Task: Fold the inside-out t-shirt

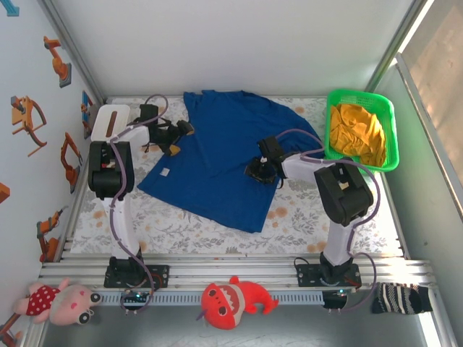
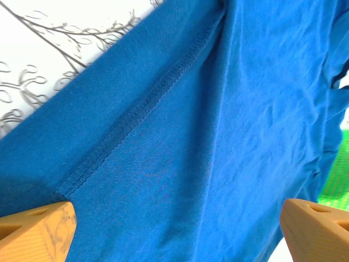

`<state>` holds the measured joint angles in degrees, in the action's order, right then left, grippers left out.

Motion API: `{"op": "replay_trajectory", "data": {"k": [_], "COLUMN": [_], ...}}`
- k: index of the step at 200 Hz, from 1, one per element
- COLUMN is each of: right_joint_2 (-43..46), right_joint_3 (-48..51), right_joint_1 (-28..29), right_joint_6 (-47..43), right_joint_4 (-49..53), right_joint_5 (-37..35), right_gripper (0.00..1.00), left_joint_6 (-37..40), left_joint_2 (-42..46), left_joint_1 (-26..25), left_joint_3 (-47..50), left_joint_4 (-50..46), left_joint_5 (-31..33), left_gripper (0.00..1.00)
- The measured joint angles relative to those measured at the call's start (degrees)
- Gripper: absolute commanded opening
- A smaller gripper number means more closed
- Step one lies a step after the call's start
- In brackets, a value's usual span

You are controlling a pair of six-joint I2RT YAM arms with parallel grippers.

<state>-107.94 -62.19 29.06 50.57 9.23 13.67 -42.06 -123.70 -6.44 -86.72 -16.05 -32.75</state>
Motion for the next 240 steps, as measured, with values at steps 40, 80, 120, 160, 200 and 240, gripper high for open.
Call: {"op": "replay_trajectory", "data": {"k": [40,80,120,160,200,240], "right_joint_2": [-1.4,-5.1,-4.9,-2.3,6.4,23.3], "right_joint_3": [-2.4,-8.4,-8.9,-7.5,-4.3,0.8], "right_joint_1": [-0.1,-0.1,-2.2,-7.8,-8.4,-1.5], "right_joint_6": [-1.1,-4.0,-6.1,-8.5,-10.8,-11.0], "right_joint_4": [2.3,6.2,9.4,13.9,20.3,22.1], "right_joint_5": [0.2,0.3,0.0,-1.3,-4.8,-9.0], "right_gripper": [0.32,0.32,0.32,0.32,0.32,0.34], "left_joint_6": [-2.2,-2.7,-5.4,-5.7,-0.4,5.1], "left_joint_2": [6.0,12.7,19.5,23.0,28.0,38.9], "left_joint_1": [4.7,7.8,8.0,7.2,6.4,2.1], "left_joint_3": [10.3,19.5,27.6,29.7,25.6,21.4], "left_joint_4": [5.6,7.2,7.6,3.4,-6.3,-11.3], "left_joint_5": [-0.4,1.9,6.0,9.0,13.0,14.4], "left_gripper": [0.96,0.96,0.96,0.96,0.96,0.96]}}
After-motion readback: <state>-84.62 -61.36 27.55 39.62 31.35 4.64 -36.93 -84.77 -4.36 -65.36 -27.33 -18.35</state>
